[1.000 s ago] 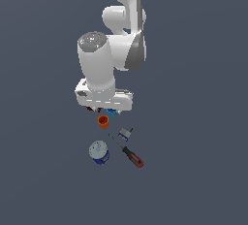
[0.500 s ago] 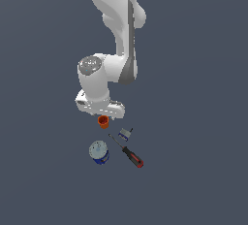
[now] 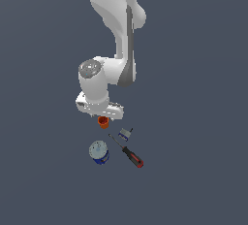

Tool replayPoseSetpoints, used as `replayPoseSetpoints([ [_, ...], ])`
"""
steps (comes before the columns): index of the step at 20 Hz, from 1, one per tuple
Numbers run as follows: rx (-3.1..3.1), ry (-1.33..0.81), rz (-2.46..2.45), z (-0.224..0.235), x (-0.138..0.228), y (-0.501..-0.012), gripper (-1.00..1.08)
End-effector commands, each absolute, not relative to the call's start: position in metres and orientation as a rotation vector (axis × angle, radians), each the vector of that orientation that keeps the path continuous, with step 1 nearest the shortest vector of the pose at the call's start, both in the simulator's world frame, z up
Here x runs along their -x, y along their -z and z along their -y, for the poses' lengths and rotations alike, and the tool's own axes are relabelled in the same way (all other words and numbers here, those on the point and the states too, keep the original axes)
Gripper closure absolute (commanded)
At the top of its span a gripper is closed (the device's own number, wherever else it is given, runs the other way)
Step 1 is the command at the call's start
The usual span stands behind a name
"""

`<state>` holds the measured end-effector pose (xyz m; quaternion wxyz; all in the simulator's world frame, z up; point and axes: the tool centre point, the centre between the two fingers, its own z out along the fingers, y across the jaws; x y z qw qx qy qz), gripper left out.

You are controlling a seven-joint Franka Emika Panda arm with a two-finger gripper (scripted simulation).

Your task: Pick up a designated object from a clutter of objects.

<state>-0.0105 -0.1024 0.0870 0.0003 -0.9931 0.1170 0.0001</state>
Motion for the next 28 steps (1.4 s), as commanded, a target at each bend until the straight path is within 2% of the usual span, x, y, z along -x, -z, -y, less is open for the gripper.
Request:
replayPoseSetpoints([
  [1,3.119,-0.001,-0.367,0.102,0.011,-0.082,-0.92],
  [15,3.120,0.000,-0.370,0.103,0.011,-0.038,-0.92],
  [16,3.120,0.000,-0.370,0.103,0.011,-0.038,1.08],
  [28,3.120,0.001,-0.370,0.103,0.011,-0.040,1.08],
])
